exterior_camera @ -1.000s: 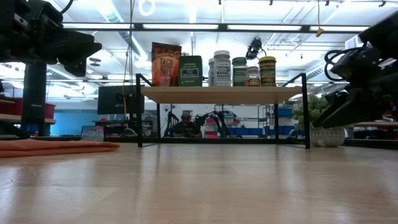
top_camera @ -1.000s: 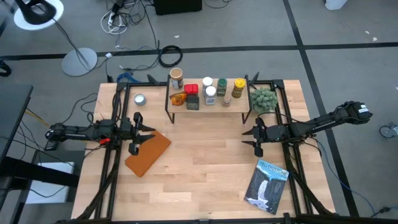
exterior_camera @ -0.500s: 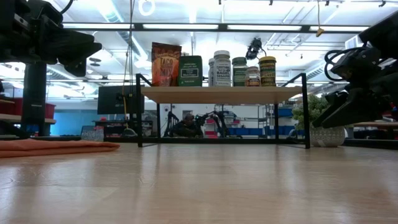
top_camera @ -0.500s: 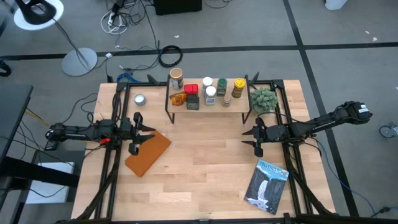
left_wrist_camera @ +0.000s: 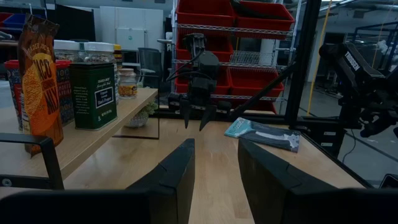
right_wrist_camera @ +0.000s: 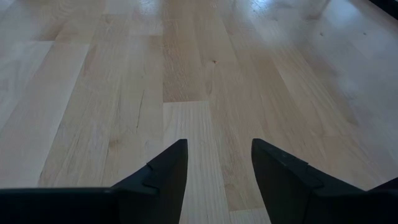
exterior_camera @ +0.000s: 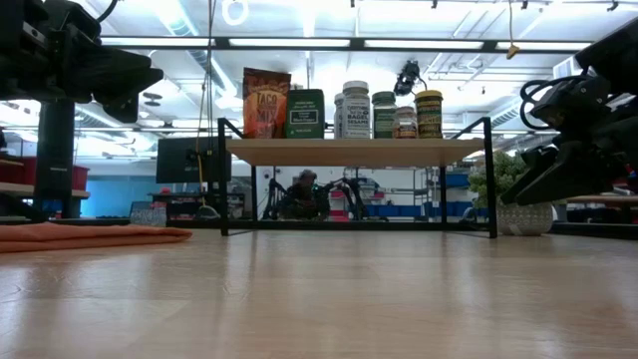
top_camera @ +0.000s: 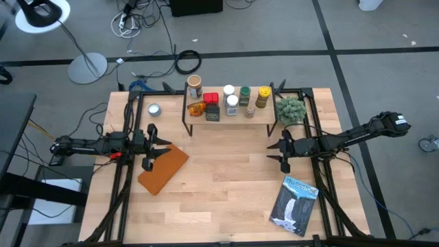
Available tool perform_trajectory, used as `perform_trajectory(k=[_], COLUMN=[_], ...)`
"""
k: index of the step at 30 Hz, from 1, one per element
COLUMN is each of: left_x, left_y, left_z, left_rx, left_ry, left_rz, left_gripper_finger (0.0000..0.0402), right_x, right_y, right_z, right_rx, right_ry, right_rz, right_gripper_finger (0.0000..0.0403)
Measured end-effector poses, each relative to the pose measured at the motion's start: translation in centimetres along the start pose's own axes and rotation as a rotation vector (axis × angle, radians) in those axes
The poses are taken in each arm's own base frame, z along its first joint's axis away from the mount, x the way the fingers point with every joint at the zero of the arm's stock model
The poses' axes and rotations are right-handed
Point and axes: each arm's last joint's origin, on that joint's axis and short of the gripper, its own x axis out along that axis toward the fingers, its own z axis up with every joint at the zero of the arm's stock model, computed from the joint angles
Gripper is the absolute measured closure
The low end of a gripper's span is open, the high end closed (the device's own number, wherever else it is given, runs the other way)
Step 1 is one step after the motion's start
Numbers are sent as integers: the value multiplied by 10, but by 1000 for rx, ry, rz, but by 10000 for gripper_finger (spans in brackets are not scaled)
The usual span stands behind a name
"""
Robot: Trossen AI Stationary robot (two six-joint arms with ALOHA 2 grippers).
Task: Shelf spices
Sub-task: Return to Home Position
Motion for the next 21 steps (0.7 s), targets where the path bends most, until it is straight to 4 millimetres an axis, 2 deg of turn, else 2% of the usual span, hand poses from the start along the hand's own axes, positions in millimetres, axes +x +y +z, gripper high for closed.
perform_trajectory(k=[21], left_x=[0], left_y=[0], left_z=[0], left_rx=[0], left_ry=[0], left_rz=[0], left_gripper_finger=[275], right_x=[0], right_y=[0], right_z=[0], right_rx=[0], right_ry=[0], right_rz=[0], right_gripper_finger=[222])
